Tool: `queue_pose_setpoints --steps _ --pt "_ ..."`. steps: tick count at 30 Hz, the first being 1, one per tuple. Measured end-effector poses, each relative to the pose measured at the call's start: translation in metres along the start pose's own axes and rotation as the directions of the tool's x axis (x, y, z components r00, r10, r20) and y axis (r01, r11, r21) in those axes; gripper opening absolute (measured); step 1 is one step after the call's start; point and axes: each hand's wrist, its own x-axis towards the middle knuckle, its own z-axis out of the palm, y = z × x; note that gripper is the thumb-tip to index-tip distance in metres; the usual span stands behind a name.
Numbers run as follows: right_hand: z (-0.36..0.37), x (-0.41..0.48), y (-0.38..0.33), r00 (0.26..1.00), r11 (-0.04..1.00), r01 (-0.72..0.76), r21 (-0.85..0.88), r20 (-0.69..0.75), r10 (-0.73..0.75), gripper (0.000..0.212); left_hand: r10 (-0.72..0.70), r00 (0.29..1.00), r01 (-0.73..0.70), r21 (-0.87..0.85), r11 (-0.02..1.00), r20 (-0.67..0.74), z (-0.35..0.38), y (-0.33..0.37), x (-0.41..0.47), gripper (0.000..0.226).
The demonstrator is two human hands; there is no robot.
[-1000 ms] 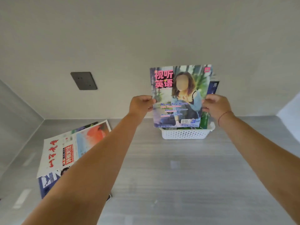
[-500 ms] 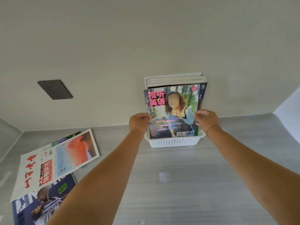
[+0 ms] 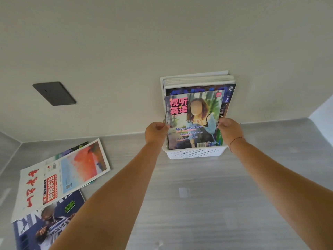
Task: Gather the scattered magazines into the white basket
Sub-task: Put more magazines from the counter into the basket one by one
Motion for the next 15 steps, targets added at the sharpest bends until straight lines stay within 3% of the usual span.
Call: queue_pose_setpoints --steps 4,8,10,13,15 --pt "0.004 -0.007 -0.006 1.0 1.0 0.006 0.009 -0.009 -0.006 0.032 0.015 1.0 -0.015 -0.018 1.0 -0.021 -0.019 -0.007 -0.004 0.021" --pt "0.016 -0.033 -0.02 0.985 0.999 0.029 0.04 -0.172 -0.021 0.021 0.009 0.998 -0.01 -0.019 1.0 -0.057 -0.057 -0.028 -0.013 0.022" --pt "0.033 -0.056 -0.031 0.978 0.997 0.077 0.005 -0.196 -0.074 0.026 -0.006 0.994 0.004 -0.02 1.0 -0.11 -0.082 -0.047 -0.023 0.019" --pt "0.076 -0.1 -0.042 0.987 0.988 0.148 0.042 -0.067 -0.145 0.013 -0.043 0.981 0.048 0.022 0.999 -0.188 -0.129 -0.087 -0.044 0.02" --pt "0.113 -0.132 -0.045 0.986 0.989 0.129 0.078 0.096 -0.136 0.017 -0.085 0.968 0.096 0.036 0.995 -0.235 -0.165 -0.116 -0.06 0.025"
